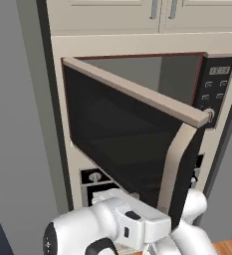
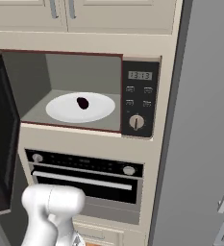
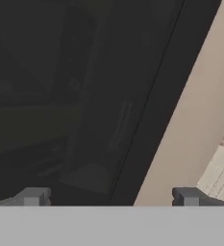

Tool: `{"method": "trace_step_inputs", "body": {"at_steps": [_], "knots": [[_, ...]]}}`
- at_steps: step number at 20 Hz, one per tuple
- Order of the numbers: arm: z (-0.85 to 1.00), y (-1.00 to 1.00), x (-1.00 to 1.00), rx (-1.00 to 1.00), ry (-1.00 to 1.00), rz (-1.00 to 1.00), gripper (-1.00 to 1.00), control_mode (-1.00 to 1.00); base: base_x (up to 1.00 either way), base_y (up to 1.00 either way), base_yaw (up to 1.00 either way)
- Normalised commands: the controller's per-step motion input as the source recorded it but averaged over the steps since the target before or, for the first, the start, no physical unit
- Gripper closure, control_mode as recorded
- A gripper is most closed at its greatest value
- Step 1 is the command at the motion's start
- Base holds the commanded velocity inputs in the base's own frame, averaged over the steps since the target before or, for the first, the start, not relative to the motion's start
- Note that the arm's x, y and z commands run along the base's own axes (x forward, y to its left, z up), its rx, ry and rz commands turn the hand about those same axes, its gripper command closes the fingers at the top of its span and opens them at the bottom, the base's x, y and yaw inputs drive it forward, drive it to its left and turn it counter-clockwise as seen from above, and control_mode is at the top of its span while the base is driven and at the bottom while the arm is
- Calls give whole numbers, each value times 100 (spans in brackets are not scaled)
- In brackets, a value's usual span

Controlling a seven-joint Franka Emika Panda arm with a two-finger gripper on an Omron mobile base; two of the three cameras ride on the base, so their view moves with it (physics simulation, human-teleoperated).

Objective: Close the microwave door.

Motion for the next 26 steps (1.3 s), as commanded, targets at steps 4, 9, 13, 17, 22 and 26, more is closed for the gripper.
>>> {"method": "trace_step_inputs", "body": {"at_steps": [4,9,13,17,22,26], "knots": [[0,-71,38,-1,0,11,-100,-100,0,0,0],[0,-91,55,0,-2,17,-100,-100,0,0,0],[2,-92,58,0,-1,19,-100,-100,0,0,0],[2,-97,60,3,-2,21,-100,-100,0,0,0],[0,-92,64,9,-8,25,-100,-100,0,0,0],[6,-74,59,5,-8,26,-100,-100,0,0,0]]}}
